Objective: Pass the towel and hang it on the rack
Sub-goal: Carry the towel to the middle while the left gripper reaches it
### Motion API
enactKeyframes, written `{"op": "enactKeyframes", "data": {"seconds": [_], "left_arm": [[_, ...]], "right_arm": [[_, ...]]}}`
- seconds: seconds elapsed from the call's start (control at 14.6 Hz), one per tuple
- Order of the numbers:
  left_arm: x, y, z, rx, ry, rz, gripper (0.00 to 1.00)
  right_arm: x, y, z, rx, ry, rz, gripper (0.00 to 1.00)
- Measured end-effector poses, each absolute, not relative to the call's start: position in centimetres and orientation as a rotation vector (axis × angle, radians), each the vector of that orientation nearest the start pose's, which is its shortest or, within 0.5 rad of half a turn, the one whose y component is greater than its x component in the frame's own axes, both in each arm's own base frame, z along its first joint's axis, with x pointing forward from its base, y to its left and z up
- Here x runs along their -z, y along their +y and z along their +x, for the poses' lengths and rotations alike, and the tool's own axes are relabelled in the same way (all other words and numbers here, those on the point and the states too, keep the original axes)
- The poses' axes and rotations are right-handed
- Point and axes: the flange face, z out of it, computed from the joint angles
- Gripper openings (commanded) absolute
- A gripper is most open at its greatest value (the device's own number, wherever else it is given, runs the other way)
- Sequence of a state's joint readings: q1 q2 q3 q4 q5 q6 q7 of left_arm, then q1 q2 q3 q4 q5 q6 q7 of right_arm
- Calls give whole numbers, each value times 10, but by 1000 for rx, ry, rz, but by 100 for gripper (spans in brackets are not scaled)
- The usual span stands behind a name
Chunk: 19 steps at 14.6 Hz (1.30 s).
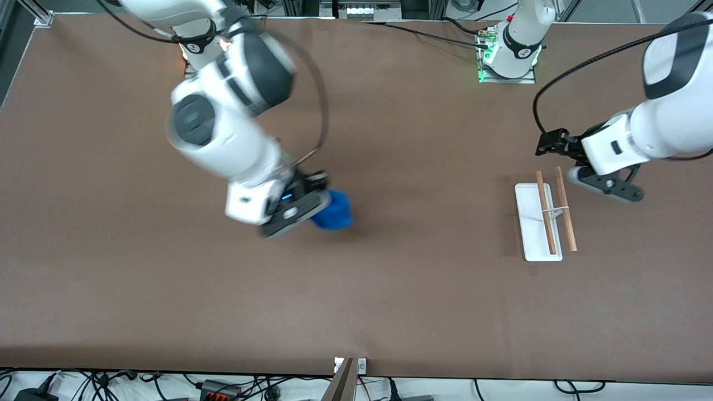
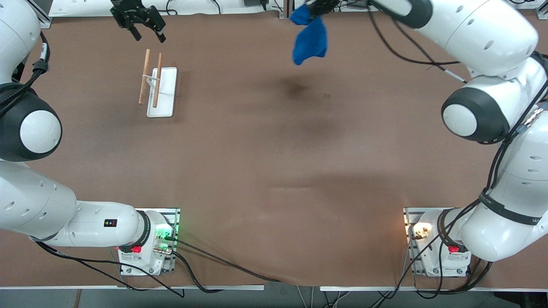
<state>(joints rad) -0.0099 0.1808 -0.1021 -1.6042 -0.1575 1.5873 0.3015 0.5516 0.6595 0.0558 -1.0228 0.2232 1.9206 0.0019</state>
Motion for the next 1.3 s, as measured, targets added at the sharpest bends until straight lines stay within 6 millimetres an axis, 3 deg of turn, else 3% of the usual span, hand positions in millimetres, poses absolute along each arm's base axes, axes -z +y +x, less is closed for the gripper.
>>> {"op": "enactKeyframes", "data": {"seconds": [0.14, 0.27, 0.41, 0.55, 0.75, 1.03, 1.3], "left_arm": [[-494, -96, 600, -247, 889, -3220, 100], [-480, -132, 605, -179, 1097, -3171, 100], [-457, -171, 605, -89, 1266, -3116, 100], [-430, -191, 599, -54, 1405, -3062, 100], [-423, -199, 597, 8, 1659, -2932, 100], [-426, -231, 591, 227, 2018, -2840, 99], [-393, -225, 584, 556, 2335, -2792, 98]], "right_arm": [[-503, 492, 592, 329, -797, -2631, 0], [-513, 522, 572, 385, -771, -2556, 0], [-519, 530, 569, 419, -723, -2524, 0], [-526, 534, 569, 461, -645, -2506, 0], [-534, 537, 570, 512, -560, -2479, 0], [-535, 543, 565, 509, -545, -2474, 0], [-535, 547, 560, 505, -551, -2471, 0]]}}
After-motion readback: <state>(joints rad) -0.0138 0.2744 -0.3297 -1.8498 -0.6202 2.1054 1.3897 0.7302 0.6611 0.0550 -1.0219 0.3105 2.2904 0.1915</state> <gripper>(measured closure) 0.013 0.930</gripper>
